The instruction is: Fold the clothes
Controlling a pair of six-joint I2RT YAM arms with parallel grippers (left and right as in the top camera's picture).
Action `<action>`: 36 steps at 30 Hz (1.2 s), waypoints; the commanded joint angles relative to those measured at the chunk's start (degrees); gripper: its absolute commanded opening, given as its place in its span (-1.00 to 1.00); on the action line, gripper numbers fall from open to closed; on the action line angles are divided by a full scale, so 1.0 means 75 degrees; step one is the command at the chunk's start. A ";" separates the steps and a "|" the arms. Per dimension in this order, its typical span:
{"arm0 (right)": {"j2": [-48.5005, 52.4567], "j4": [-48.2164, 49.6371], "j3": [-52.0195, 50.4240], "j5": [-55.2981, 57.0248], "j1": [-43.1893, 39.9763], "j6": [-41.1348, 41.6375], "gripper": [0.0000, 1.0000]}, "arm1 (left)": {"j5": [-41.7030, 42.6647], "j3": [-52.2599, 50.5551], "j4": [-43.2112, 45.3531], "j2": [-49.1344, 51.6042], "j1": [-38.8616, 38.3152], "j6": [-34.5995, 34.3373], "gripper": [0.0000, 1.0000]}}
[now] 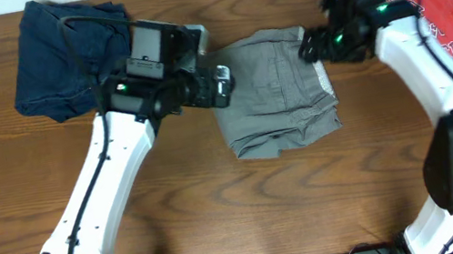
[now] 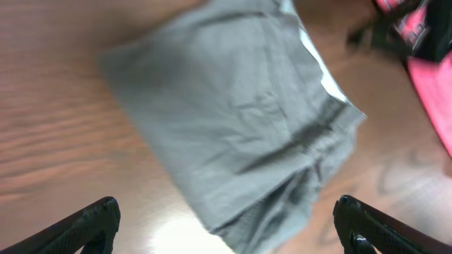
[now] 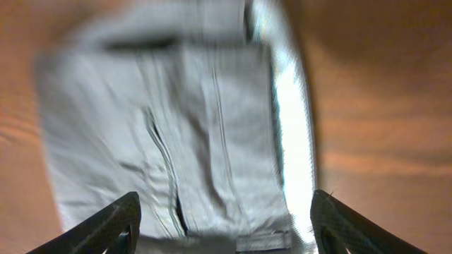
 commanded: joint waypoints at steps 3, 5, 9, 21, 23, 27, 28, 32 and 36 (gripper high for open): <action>-0.0187 -0.0015 0.0219 -0.0154 -0.0440 -0.0248 0.52 | 0.0807 -0.0184 -0.0026 0.0755 -0.0493 0.0125 0.96; -0.0187 -0.0015 0.0216 -0.0152 -0.0586 -0.0248 0.55 | 0.0807 -0.0184 0.0003 0.1090 -0.0702 0.0125 0.96; -0.0187 -0.0015 0.0216 -0.0125 -0.0801 -0.0248 0.57 | 0.0799 -0.0184 0.0154 0.1816 -0.0965 0.0131 0.96; -0.0187 -0.0166 0.0216 0.0201 -0.0968 -0.0248 0.60 | 0.0102 -0.0134 0.0495 0.3369 -0.0128 0.0137 0.96; -0.0187 -0.0219 0.0216 0.0262 -0.0968 -0.0248 0.60 | 0.0000 -0.0096 0.0527 0.3369 0.0204 0.0271 0.96; -0.0187 -0.0245 0.0216 0.0271 -0.0968 -0.0248 0.61 | -0.0041 -0.0087 0.0796 0.3372 0.0822 0.0927 0.96; -0.0187 -0.0245 0.0216 0.0271 -0.0968 -0.0248 0.61 | -0.0041 -0.0087 0.0883 0.3372 0.0935 0.1105 0.96; -0.0187 -0.0245 0.0216 0.0271 -0.0968 -0.0248 0.61 | -0.0035 -0.0070 0.1102 0.3372 0.1209 0.1585 0.96; -0.0187 -0.0251 0.0216 0.0323 -0.0968 -0.0248 0.61 | 0.0315 0.0216 0.0787 0.3328 0.1189 0.1798 0.96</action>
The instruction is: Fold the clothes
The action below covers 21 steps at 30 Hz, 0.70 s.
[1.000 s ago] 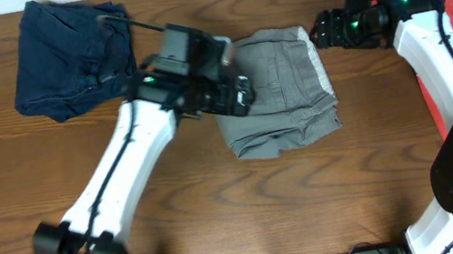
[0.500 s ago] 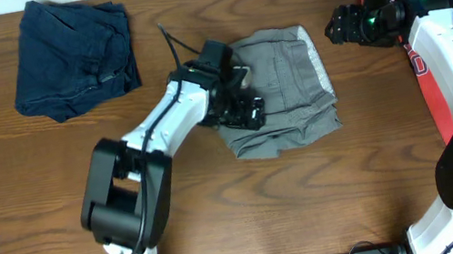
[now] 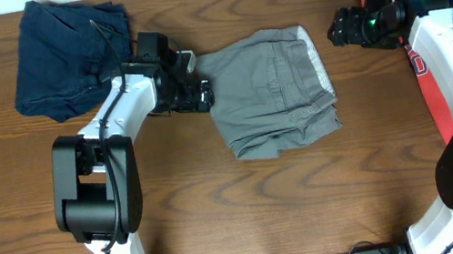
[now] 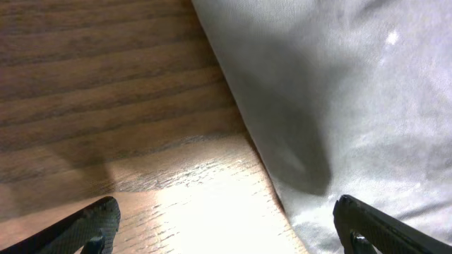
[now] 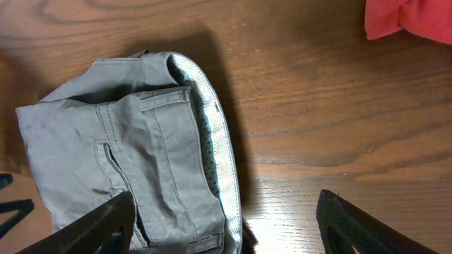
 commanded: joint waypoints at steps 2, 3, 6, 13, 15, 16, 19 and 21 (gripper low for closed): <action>-0.0006 -0.0017 0.0041 0.0108 -0.0076 -0.0108 0.62 | 0.0845 0.0510 -0.0551 -0.0181 -0.0166 0.0702 0.96; -0.0006 -0.0015 0.0041 0.0108 -0.0076 -0.0108 0.61 | 0.1023 0.0597 -0.0699 -0.0259 -0.0239 0.0702 0.96; -0.0006 -0.0009 0.0041 0.0119 -0.0076 -0.0111 0.62 | 0.1090 0.0653 -0.0933 -0.0498 -0.0618 0.0962 0.85; -0.0006 0.0003 0.0041 0.0166 -0.0076 -0.0111 0.64 | 0.0154 0.0647 -0.1288 -0.0166 -0.1888 0.1880 0.83; -0.0006 0.0000 0.0041 0.0166 -0.0076 -0.0111 0.64 | -0.0020 0.0647 -0.1285 -0.0041 -0.2270 0.2203 0.83; -0.0006 -0.0009 0.0041 0.0166 -0.0076 -0.0111 0.64 | -0.0079 0.0647 -0.1274 0.0003 -0.2442 0.2317 0.84; -0.0006 -0.0038 0.0041 0.0166 -0.0076 -0.0114 0.64 | -0.0105 0.0647 -0.1166 0.0052 -0.2894 0.2600 0.84; -0.0006 -0.0038 0.0041 0.0166 -0.0076 -0.0111 0.64 | -0.0289 0.0644 -0.1049 0.0128 -0.3115 0.2728 0.85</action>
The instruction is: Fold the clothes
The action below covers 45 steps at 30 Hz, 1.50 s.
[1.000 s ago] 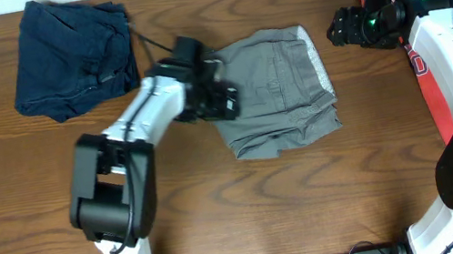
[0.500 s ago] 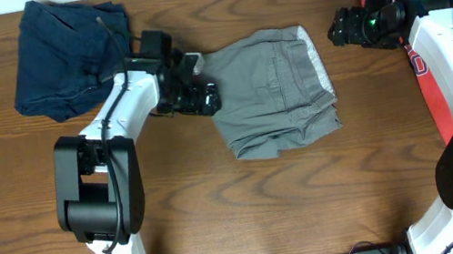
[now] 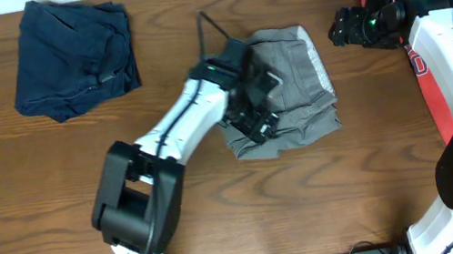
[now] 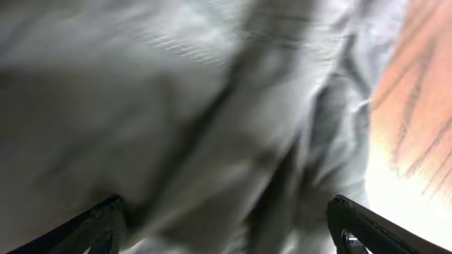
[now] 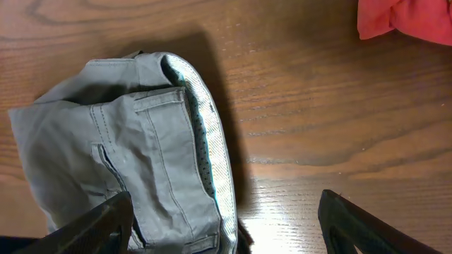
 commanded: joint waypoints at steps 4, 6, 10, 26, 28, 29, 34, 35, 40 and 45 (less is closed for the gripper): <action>-0.0006 -0.0017 0.0041 0.0050 -0.0076 -0.0111 0.64 | -0.1480 0.0093 0.0210 0.0542 -0.0414 0.0545 0.86; -0.0006 -0.0020 0.0038 0.0050 -0.0076 -0.0111 0.64 | -0.1848 0.0093 0.0242 0.0743 -0.0408 0.0609 0.86; -0.0006 -0.0076 0.0041 0.0050 -0.0076 -0.0114 0.64 | -0.2419 0.0093 0.0650 0.1122 -0.0274 0.0863 0.86; -0.0006 -0.0259 0.0038 0.0306 -0.0076 -0.0140 0.66 | -0.5709 0.0093 0.1489 0.1145 0.1029 0.1460 0.86; -0.0006 -0.0259 0.0038 0.0306 -0.0073 -0.0137 0.67 | -0.5884 0.0093 0.1343 0.1067 0.1122 0.1574 0.86; -0.0006 -0.0259 0.0038 0.0306 -0.0073 -0.0137 0.67 | -0.5989 0.0093 0.1274 0.0997 0.1134 0.1612 0.86; -0.0006 -0.0245 0.0038 0.0303 -0.0076 -0.0137 0.66 | -0.5907 0.0099 0.0909 0.0146 0.0997 0.1626 0.87; -0.0006 -0.0245 0.0038 0.0303 -0.0076 -0.0137 0.67 | -0.5724 0.0099 0.0842 -0.0117 0.0930 0.1626 0.89; -0.0006 -0.0210 0.0038 0.0303 -0.0073 -0.0134 0.67 | -0.3905 0.0099 0.0804 -0.1387 0.0583 0.1626 0.96; -0.0006 -0.0210 0.0038 0.0300 -0.0090 -0.0137 0.68 | -0.1979 0.0099 0.1172 -0.1731 0.0236 0.1620 0.96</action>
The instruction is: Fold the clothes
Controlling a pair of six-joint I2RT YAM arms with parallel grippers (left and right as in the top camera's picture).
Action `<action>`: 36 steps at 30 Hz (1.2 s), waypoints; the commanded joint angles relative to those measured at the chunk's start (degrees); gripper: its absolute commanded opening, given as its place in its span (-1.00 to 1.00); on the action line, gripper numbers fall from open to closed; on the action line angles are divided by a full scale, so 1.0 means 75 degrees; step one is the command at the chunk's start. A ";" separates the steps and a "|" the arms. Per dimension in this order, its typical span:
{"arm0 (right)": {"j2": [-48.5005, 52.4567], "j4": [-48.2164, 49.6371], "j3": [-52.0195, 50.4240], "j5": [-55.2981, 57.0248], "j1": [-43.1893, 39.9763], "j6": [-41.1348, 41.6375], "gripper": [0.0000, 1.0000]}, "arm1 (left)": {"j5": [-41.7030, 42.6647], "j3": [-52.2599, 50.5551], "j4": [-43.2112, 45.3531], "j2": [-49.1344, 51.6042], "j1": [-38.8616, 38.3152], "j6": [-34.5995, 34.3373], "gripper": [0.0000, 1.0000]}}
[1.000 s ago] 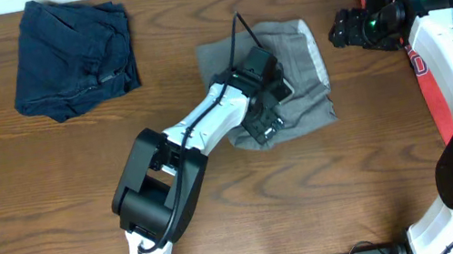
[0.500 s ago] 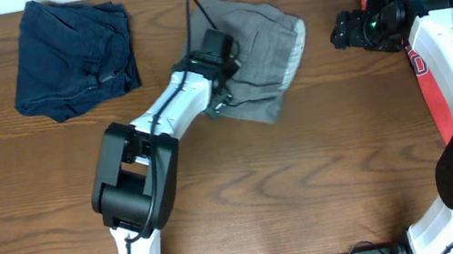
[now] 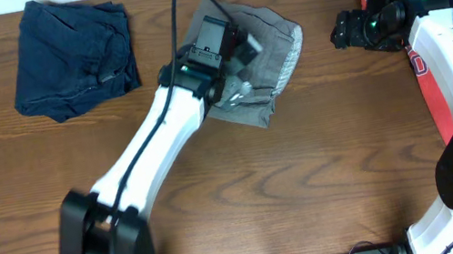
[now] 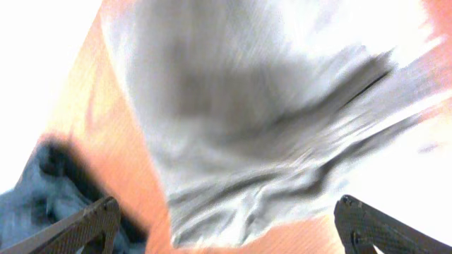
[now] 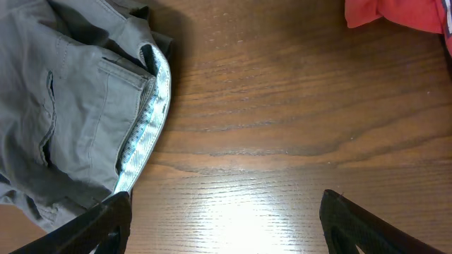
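Observation:
The grey shorts (image 3: 266, 60) lie crumpled at the table's upper middle, their lined waistband toward the right. They fill the blurred left wrist view as grey shorts (image 4: 254, 120). My left gripper (image 3: 236, 56) hangs over their left part, open (image 4: 226, 208), with nothing between its fingers. To the right, my right gripper (image 3: 342, 32) is open (image 5: 226, 201) above bare wood. Its view shows the shorts (image 5: 70, 113) at the left, apart from the fingers.
A dark blue garment (image 3: 71, 51) lies bunched at the table's upper left. A red and black garment sits at the far right under my right arm, its red edge (image 5: 402, 14) showing. The wooden table (image 3: 309, 178) spreads in front.
The shorts have shifted up and to the left and now lie askew and more rumpled. My left gripper went from their lower edge to their upper left part. The right arm barely moved.
Both grippers were open at the shorts' two sides. The right one then stood back by the red garment, and the left sat at the shorts' left edge. The left was later over their lower part. Now the shorts lie skewed, higher on the table.

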 commanded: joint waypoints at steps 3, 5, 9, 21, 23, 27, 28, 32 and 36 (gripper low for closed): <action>-0.0006 -0.0006 0.0038 0.0070 -0.0090 -0.0114 0.67 | 0.1492 0.0009 0.0204 0.0498 -0.0423 0.0099 0.96; -0.0006 -0.0017 0.0038 0.0070 -0.0090 -0.0114 0.67 | 0.1489 0.0009 0.0277 0.0793 -0.0522 0.0102 0.96; -0.0006 -0.0070 0.0038 0.0073 -0.0090 -0.0114 0.68 | 0.1271 0.0009 0.0510 0.1469 -0.0597 0.0102 0.96; -0.0006 -0.0035 0.0038 0.0076 -0.0119 -0.0117 0.69 | 0.1096 0.0009 0.0624 0.2498 -0.0606 0.0108 0.96; -0.0006 -0.0032 0.0038 0.0076 -0.0117 -0.0117 0.70 | 0.1096 0.0009 0.0609 0.2623 -0.0615 0.0108 0.96; -0.0006 -0.0029 0.0038 0.0076 -0.0119 -0.0117 0.70 | 0.1096 0.0009 0.0609 0.2865 -0.0662 0.0108 0.96; -0.0006 -0.0023 0.0038 0.0076 -0.0119 -0.0117 0.70 | 0.1096 0.0009 0.0606 0.2926 -0.0673 0.0105 0.96; -0.0006 0.0003 0.0038 0.0079 -0.0119 -0.0117 0.70 | 0.1096 -0.0026 0.0548 0.2975 -0.0761 0.0105 0.93; -0.0006 0.0026 0.0038 0.0076 -0.0119 -0.0117 0.70 | 0.1096 -0.0026 0.0557 0.2978 -0.0819 0.0111 0.32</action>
